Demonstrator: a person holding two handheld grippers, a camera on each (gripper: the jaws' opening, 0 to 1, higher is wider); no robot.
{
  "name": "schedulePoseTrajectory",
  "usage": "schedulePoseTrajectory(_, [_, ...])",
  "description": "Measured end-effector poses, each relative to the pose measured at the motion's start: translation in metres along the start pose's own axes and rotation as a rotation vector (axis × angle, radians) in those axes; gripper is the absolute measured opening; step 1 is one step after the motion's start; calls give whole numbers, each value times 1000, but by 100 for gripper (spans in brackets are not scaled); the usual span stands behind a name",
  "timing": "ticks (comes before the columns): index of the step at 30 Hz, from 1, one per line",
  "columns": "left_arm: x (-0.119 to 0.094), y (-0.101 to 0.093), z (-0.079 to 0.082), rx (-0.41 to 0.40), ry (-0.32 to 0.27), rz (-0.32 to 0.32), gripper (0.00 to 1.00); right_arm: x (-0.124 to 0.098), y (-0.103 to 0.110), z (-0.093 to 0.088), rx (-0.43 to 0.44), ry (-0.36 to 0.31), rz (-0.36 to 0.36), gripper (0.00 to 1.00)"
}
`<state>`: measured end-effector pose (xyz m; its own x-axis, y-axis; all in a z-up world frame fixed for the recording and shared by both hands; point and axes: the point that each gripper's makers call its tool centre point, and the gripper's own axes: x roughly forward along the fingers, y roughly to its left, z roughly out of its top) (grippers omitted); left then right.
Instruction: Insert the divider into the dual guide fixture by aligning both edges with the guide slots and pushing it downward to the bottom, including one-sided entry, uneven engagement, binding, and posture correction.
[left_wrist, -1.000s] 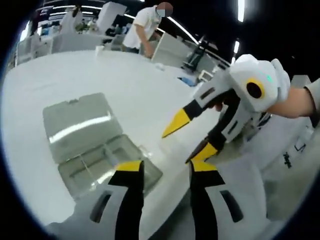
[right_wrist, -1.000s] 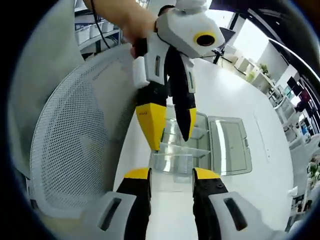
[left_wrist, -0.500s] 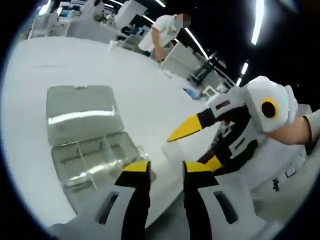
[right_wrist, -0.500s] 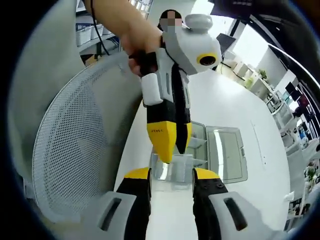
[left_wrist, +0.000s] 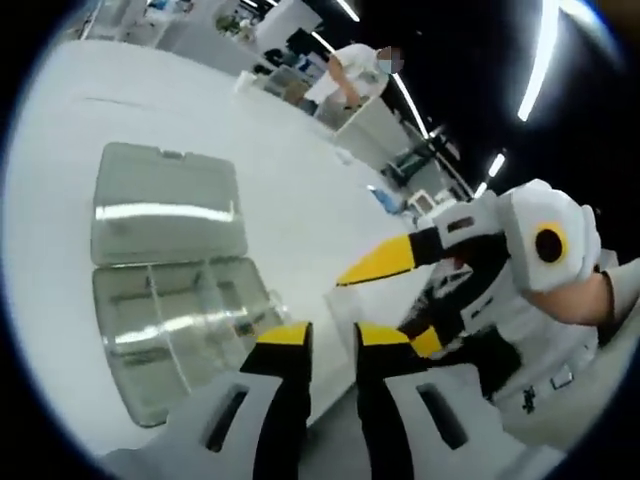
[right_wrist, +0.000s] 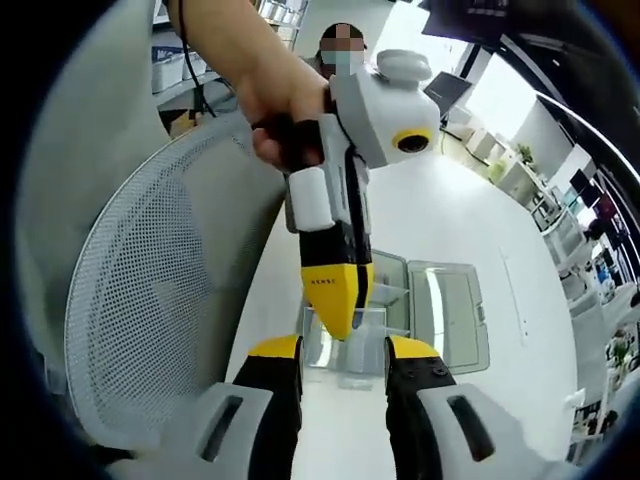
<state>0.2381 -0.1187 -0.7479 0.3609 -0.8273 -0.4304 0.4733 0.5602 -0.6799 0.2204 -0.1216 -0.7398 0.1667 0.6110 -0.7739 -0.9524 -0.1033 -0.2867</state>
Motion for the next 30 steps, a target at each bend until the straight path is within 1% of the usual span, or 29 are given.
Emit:
schedulePoseTrajectory(11, [0, -4, 1, -90, -12, -38, 4, 2, -2, 2, 0, -1, 2, 28])
schedulePoseTrajectory(14, [1, -5, 1, -134, -17, -56, 1, 2, -3, 2, -3, -1, 3, 28])
schedulePoseTrajectory(15, [1, -4, 1, -144, -17, -53, 1, 3, -3, 2, -4, -1, 3, 28])
schedulePoseTrajectory(18, [0, -5, 2, -197, -24, -74, 0, 3, -3, 2, -2, -4, 4, 28])
schedulePoseTrajectory(22, [-1, -2, 2, -218, -37, -79, 0, 4, -5, 3, -7, -5, 4, 28])
schedulePoseTrajectory(23, [-1, -2, 3, -237, -39, -84, 0, 4, -5, 4, -8, -5, 5, 28])
schedulePoseTrajectory(24, [-1, -2, 4, -243, -42, -86, 0, 4, -6, 4, -11, -5, 3, 28])
schedulePoseTrajectory(25, [-3, 0, 1, -242, -25, -72, 0, 4, -10, 5, -27, -4, -11, 24])
schedulePoseTrajectory(26, [-2, -2, 2, -225, -33, -90, 0, 3, -10, 4, -29, -2, -5, 23])
schedulePoseTrajectory(28, [-4, 0, 5, -247, -51, -91, 0, 3, -12, 5, -12, -3, -3, 26])
schedulePoseTrajectory(29, [-5, 0, 8, -241, -59, -96, 0, 3, -14, 4, -6, -3, -9, 28])
schedulePoseTrajectory(30, [-5, 0, 9, -228, -60, -95, 0, 3, -14, 3, -6, -1, -6, 27])
